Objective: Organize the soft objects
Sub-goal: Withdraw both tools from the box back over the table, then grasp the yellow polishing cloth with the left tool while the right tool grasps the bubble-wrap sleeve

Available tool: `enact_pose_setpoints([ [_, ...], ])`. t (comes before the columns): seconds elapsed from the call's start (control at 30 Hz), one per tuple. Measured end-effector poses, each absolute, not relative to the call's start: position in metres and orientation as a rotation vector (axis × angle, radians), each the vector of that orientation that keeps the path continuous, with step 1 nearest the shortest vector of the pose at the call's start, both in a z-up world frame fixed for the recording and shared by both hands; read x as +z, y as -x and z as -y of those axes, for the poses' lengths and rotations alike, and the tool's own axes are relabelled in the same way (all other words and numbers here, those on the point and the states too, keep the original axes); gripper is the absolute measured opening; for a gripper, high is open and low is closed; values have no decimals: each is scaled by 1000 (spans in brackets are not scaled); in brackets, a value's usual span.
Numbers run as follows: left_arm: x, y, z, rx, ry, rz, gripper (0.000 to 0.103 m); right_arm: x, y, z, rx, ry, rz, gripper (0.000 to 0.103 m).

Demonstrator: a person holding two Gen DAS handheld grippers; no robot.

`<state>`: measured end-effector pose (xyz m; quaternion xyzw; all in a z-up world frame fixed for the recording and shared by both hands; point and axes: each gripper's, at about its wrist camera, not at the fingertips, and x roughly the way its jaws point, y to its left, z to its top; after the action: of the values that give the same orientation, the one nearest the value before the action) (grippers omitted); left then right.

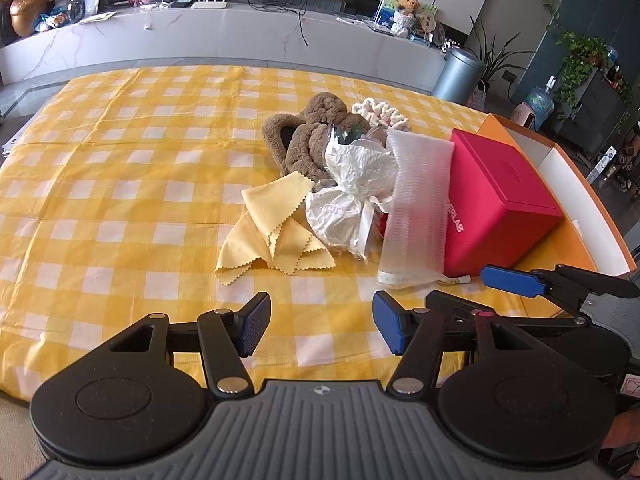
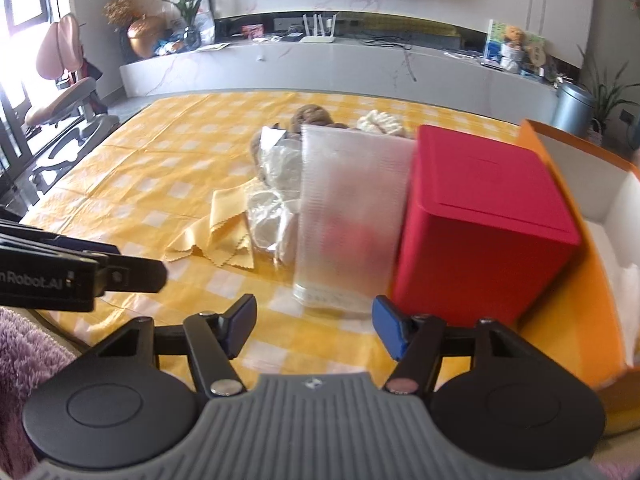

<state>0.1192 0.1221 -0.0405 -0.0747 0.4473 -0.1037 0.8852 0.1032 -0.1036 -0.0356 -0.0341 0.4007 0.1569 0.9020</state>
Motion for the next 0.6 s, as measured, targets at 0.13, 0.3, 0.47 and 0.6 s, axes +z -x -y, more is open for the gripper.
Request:
enact_pose_setpoints([
  [0.13,-50,-131,-127,-213,146,-948,69,-44,-117,93,326,99,-834,64],
  [0.3,-61,-153,-137,-175,168,-940,71,-55,-132,81,335,115,-836,64],
  [0.47,-76,-180,-138,-114,176,-931,77,-67,-143,69,301,153,-814,64],
  [0.6,-90,-193,-139,-91,211,-947,78,-74,-146,67,262,176,-777,64],
])
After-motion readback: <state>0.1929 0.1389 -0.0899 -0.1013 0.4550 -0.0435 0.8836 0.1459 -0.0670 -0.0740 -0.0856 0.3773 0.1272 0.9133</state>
